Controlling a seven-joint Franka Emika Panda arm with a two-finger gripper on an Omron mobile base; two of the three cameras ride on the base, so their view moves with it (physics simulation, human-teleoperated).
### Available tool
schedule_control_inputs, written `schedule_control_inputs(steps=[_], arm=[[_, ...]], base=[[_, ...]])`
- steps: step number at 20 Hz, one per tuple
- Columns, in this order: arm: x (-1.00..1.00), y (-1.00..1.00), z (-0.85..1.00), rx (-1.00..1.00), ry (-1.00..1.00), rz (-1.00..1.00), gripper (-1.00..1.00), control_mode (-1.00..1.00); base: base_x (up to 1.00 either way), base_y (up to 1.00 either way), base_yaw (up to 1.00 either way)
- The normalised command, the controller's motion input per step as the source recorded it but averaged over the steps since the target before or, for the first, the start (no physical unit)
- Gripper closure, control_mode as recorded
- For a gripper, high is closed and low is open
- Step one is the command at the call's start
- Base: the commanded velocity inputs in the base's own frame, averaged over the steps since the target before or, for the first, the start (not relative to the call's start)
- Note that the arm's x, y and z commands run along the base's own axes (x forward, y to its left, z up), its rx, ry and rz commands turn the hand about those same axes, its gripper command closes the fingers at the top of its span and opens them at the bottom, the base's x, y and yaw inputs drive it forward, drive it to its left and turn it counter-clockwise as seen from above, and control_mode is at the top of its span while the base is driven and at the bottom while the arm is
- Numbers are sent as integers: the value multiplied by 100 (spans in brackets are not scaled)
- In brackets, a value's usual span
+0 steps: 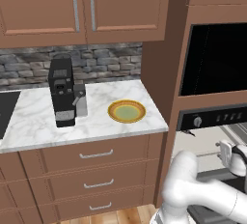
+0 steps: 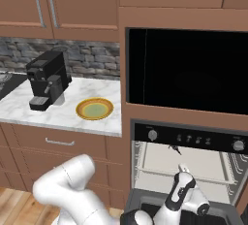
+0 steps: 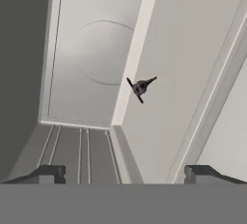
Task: Take the fish from the oven and place it on the plate on the counter.
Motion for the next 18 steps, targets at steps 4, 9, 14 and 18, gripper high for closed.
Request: schedule_control_inputs(steps=[4,9,14,18], arm=[[28,-2,-63,1,-1,1,-100,-100],[7,-5,-67,0,-13,1,-100,-100],[0,-14,-57,3,-13,1,-100,-100],[-26,-26,-54,8,0,0,-100,-100]], base=[[0,0,0],[0,0,0],[0,0,0],[0,0,0]])
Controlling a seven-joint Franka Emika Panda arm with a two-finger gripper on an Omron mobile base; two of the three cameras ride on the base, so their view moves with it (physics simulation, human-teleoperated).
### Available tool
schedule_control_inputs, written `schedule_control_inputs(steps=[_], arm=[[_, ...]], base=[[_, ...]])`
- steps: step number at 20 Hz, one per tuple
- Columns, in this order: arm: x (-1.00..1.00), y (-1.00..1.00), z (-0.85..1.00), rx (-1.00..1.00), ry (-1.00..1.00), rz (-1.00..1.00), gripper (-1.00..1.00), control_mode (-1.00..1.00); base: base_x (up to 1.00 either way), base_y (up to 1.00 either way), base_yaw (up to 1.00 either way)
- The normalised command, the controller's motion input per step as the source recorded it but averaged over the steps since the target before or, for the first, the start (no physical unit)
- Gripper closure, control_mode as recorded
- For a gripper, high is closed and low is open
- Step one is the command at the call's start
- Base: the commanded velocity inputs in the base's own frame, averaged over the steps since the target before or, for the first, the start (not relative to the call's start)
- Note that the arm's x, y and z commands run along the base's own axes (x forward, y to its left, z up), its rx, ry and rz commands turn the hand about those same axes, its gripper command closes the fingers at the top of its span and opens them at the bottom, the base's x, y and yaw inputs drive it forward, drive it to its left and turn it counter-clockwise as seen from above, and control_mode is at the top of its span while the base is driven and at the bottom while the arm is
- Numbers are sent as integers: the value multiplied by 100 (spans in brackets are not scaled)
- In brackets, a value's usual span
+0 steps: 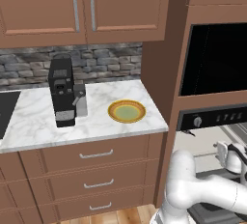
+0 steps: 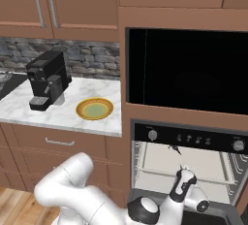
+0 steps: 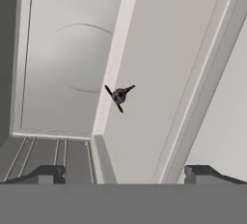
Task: Take the fish from the oven and place it on the plate on the counter.
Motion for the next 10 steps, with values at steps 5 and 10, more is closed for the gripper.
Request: schedule_control_inputs(steps=[5,10], arm=[[-16,-24,-50,8,3,0,-100,-100],[11,0,-65,1,-18,6,-100,-100]], base=[[0,0,0],[0,0,0]])
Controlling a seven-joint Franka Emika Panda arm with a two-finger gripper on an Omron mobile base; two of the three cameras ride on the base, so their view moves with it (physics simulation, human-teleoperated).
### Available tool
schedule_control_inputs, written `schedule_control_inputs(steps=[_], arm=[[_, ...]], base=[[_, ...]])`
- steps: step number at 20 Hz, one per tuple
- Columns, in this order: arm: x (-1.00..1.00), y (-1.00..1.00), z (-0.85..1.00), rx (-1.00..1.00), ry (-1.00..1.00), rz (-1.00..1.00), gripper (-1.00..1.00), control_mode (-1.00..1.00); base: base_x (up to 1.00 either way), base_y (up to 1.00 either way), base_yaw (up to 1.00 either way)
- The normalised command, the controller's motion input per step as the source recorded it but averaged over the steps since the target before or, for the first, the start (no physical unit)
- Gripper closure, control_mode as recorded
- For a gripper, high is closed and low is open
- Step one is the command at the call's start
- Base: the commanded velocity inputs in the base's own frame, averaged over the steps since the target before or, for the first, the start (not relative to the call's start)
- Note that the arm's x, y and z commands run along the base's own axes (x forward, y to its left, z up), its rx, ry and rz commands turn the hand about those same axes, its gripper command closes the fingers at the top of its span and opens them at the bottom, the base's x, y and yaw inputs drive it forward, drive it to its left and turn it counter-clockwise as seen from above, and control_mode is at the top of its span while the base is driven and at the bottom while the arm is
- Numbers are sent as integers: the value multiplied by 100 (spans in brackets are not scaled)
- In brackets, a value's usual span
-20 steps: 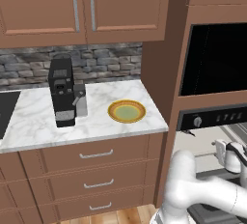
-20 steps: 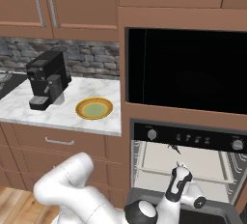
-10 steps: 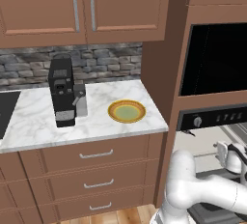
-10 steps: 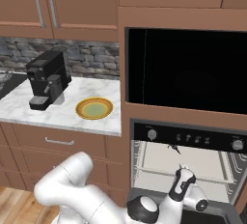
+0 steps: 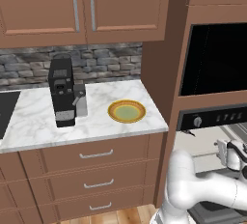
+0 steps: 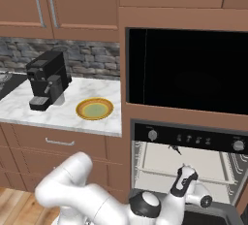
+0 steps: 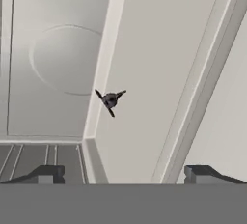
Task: Take the fish from the oven and place it on the plate on the counter.
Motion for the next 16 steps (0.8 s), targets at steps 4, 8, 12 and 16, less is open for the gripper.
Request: schedule_control_inputs(steps=[4,8,12,16], arm=[[0,-18,-79,12,-2,6,-100,-100],[0,-26,-55,26,7,0,-100,-100],[3,-5,-38,18,2,0,-100,-100],[-18,-2,-60,8,-3,0,-100,-100]], base=[[0,0,0],[0,0,0],[0,0,0],[0,0,0]])
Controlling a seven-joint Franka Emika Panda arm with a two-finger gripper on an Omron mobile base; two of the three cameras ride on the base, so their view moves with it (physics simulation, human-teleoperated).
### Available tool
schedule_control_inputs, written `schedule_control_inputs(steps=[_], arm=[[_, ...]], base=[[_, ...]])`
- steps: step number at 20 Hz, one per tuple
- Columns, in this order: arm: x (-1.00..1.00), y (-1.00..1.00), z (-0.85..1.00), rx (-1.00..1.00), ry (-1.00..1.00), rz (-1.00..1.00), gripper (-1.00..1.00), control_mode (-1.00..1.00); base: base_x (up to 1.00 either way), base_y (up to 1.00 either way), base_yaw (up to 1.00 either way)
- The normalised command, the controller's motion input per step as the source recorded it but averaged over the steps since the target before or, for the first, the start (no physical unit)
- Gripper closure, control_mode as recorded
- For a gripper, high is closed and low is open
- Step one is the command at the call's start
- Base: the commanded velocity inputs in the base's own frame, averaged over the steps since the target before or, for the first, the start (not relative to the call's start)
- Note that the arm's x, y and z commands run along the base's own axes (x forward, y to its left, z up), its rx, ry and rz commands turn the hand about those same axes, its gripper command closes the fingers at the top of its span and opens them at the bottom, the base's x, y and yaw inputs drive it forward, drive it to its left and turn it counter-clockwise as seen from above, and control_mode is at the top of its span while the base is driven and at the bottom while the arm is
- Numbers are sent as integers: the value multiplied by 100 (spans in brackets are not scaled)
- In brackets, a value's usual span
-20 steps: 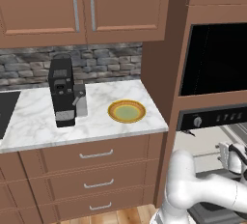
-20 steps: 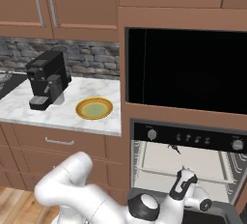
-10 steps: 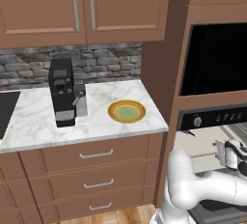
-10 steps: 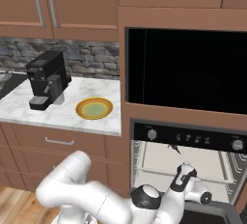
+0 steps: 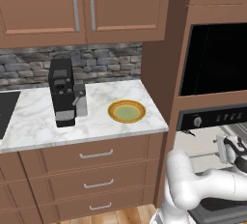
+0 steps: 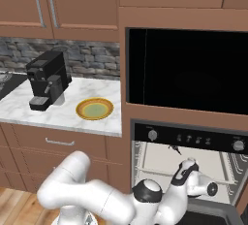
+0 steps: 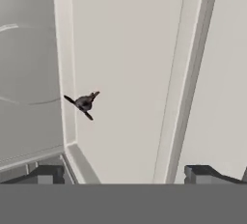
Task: Take the fish from the oven and place it on the plate on the counter.
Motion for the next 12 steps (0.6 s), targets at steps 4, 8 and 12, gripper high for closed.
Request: schedule_control_inputs(steps=[4,8,12], arm=[[-47,-4,-88,11,-1,0,-100,-100],[-80,-10,-91,11,-3,0,-100,-100],[-54,-8,-79,10,-8,0,-100,-100]], base=[[0,0,0],[0,0,0],[0,0,0]])
